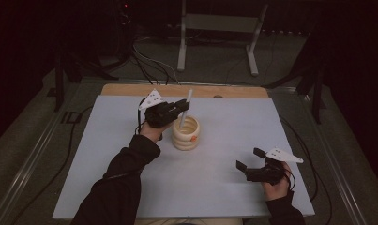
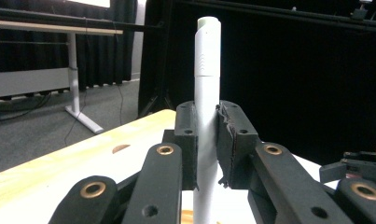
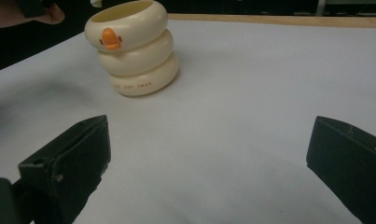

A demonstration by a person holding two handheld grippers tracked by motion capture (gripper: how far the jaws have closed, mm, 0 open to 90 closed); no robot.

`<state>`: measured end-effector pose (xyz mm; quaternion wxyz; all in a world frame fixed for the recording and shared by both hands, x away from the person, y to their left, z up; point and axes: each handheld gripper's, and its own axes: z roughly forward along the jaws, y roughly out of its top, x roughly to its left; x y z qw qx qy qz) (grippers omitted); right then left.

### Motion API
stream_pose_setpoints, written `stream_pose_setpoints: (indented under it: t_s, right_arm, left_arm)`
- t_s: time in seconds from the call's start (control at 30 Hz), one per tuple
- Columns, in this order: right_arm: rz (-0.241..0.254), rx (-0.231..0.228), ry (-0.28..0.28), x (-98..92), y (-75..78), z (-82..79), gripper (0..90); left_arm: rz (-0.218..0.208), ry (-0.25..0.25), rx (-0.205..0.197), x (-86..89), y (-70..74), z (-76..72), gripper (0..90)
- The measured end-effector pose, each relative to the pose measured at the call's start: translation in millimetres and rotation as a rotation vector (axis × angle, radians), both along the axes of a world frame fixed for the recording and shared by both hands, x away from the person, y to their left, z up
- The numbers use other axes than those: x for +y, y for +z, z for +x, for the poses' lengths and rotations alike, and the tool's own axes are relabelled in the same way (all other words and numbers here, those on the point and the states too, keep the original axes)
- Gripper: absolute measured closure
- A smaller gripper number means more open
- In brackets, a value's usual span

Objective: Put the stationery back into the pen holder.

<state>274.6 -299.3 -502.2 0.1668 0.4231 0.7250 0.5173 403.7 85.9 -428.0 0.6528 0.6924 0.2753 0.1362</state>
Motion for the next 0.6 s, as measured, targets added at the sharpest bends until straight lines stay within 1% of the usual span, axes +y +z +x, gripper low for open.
stream_pose_setpoints:
  t_s: [0.1, 0.13, 0.17, 0.23, 0.27, 0.3, 0.33, 0.6]
  right_arm:
    - [-0.001, -0.001, 0.002, 0.2, 0.2, -0.2, 0.0]
    - [-0.001, -0.001, 0.002, 0.2, 0.1, -0.2, 0.0]
    - [-0.001, -0.001, 0.002, 0.2, 0.1, -0.2, 0.0]
    - [-0.001, 0.000, 0.001, 0.2, 0.1, -0.1, 0.0]
    - [-0.001, 0.000, 0.001, 0.2, 0.1, -0.1, 0.0]
    - [-0.001, -0.001, 0.002, 0.0, 0.2, -0.2, 0.0]
    - [0.000, 0.000, 0.001, -0.1, 0.2, -0.1, 0.0]
    - [-0.002, 0.000, 0.004, 0.2, 0.2, -0.2, 0.0]
  left_arm:
    - [-0.005, -0.003, -0.004, -1.2, -5.3, 0.4, 79.4]
    - [-0.010, -0.007, 0.005, -1.9, -8.1, 1.0, 79.4]
    - [-0.010, -0.007, 0.005, -1.9, -8.1, 1.0, 79.4]
    - [-0.005, -0.003, 0.018, -3.6, -14.4, 1.3, 79.4]
    - [-0.005, -0.003, 0.018, -3.6, -14.4, 1.3, 79.4]
    - [-0.003, 0.000, 0.024, -4.1, -16.2, 1.2, 79.4]
    - [-0.010, -0.003, 0.036, -5.1, -19.7, 0.9, 79.4]
    - [-0.008, 0.001, 0.047, -7.4, -30.0, -1.3, 79.3]
